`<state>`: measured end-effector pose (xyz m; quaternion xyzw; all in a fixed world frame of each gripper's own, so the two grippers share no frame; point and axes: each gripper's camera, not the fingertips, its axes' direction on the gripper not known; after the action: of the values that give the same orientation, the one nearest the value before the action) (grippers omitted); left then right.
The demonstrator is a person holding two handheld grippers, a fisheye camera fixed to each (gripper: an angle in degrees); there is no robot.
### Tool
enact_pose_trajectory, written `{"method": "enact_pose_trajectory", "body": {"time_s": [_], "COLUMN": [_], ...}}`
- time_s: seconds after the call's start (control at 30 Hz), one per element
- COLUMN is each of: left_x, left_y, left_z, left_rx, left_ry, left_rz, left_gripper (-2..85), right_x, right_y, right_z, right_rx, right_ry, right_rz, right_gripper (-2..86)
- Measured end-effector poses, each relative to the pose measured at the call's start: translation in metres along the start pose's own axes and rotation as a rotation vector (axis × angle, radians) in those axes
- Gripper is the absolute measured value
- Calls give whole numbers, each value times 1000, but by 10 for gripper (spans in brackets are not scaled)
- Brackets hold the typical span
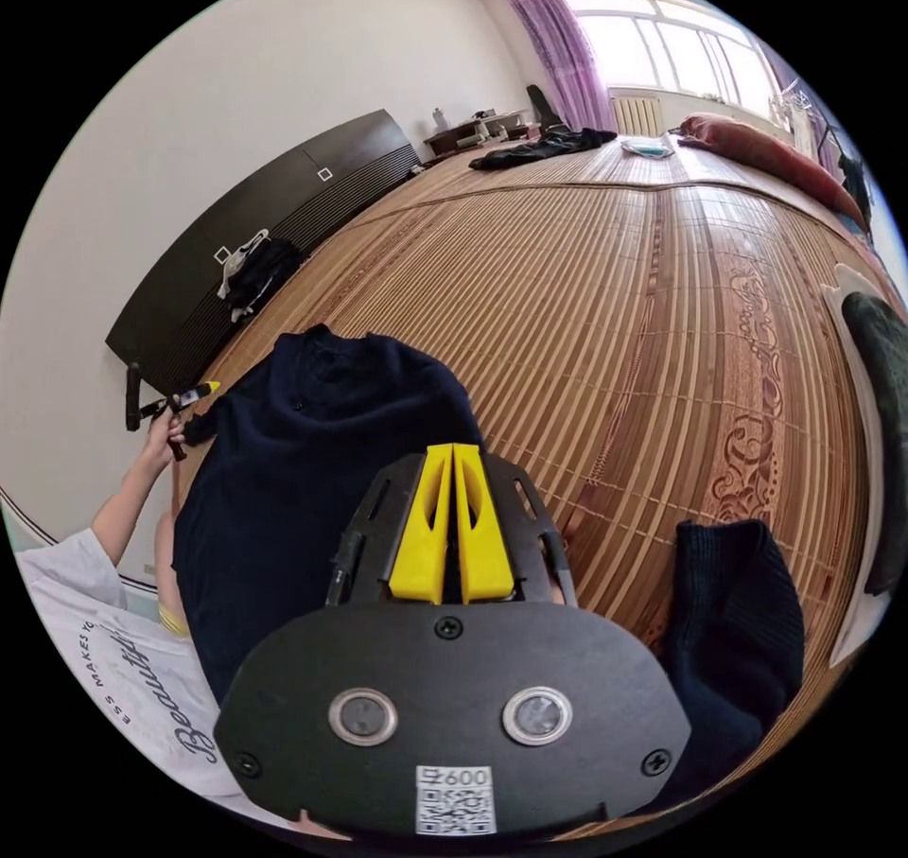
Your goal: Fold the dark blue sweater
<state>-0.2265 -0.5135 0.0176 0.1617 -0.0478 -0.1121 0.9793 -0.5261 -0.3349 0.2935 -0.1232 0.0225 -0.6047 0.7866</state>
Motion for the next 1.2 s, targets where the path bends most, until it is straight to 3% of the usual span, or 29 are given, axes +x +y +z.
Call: {"method": "enact_pose_trajectory", "body": {"time_s": [0.03, 0.1, 0.2, 0.3, 0.47, 0.5, 0.77, 0.9, 0.93, 1.03, 1.2], "left_x": [13, 51, 123, 179, 246, 253, 284, 295, 297, 326, 408], "left_y": [5, 3, -16, -40, -79, -85, -130, -125, -122, -96, -89], "left_z": [-18, -23, 2, 28, 97, 102, 108, 52, 45, 5, -6], "left_rx": [132, 201, 28, -55, -238, -161, -148, 52, 63, 70, -58], "left_ry": [-47, -52, 66, 220, 168, 164, 68, 37, 56, 338, 651], "left_rz": [32, 201, 430, 469, 598, 599, 609, 575, 571, 683, 739], "left_gripper": [5, 5, 5, 5, 5, 6, 6, 3, 3, 2, 2], "right_x": [1, 1, -5, -5, 11, 12, -9, -8, -8, -23, -65], "right_y": [2, 6, 10, 14, 25, 26, 34, 37, 38, 41, 48], "right_z": [-4, -12, -17, -9, -6, -8, -24, -42, -50, -89, -154], "right_rx": [23, 62, 80, 55, 60, 72, 123, 158, 170, 229, 94], "right_ry": [-18, -71, -121, -93, -79, -67, 33, -38, -73, -94, 245], "right_rz": [18, 29, 7, 45, 170, 175, 143, 162, 170, 48, -98], "right_gripper": [-9, -9, -9, -9, -9, -9, -8, -8, -7, -1, 76]}}
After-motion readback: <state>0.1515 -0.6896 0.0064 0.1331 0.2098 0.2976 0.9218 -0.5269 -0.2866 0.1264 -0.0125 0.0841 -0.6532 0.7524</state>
